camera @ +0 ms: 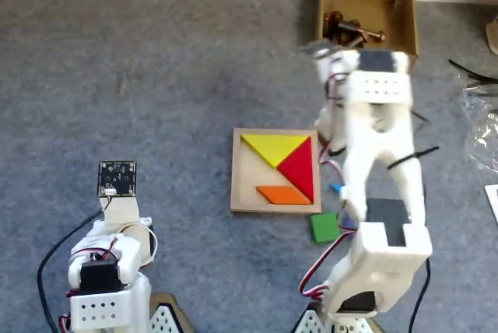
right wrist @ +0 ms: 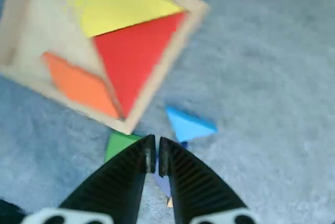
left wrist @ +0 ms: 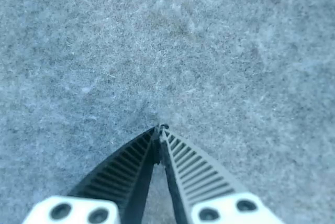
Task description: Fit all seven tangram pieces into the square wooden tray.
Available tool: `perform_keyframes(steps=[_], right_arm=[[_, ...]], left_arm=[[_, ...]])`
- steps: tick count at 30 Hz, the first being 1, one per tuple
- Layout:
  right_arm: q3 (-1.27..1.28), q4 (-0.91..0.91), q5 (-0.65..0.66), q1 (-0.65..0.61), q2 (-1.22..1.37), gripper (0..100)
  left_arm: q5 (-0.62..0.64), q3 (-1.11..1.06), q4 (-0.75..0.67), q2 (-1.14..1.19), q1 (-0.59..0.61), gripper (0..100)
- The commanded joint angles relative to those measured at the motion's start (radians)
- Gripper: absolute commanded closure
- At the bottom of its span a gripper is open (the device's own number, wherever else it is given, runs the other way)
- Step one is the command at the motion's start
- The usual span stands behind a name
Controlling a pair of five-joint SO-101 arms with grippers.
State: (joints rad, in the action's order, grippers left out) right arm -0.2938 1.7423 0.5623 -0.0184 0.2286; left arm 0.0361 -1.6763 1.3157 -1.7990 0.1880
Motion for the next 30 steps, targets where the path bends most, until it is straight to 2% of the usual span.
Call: perform_keyframes(steps=[1, 3, 8, 17, 22, 30], right_arm=[[-0.070, 0.019, -0.028, 0.076, -0.041, 99.5], [-0.071, 0.021, -0.046, 0.085, -0.053, 99.5], [-0.065, 0.019, -0.216, 0.050, -0.197, 99.5], [0.028, 0.019, -0.236, 0.042, -0.486, 99.5], [0.239, 0.005, -0.236, 0.036, -0.647, 99.5], [0.630, -0.153, -0.233, 0.022, -0.888, 99.5]], left_arm=[[0.002, -0.021, 0.008, 0.007, 0.008, 100], [0.002, -0.021, 0.008, 0.007, 0.008, 100], [0.002, -0.021, 0.008, 0.007, 0.008, 100], [0.002, -0.021, 0.008, 0.007, 0.008, 100], [0.002, -0.021, 0.008, 0.007, 0.008, 100], [0.002, -0.021, 0.008, 0.007, 0.008, 100]])
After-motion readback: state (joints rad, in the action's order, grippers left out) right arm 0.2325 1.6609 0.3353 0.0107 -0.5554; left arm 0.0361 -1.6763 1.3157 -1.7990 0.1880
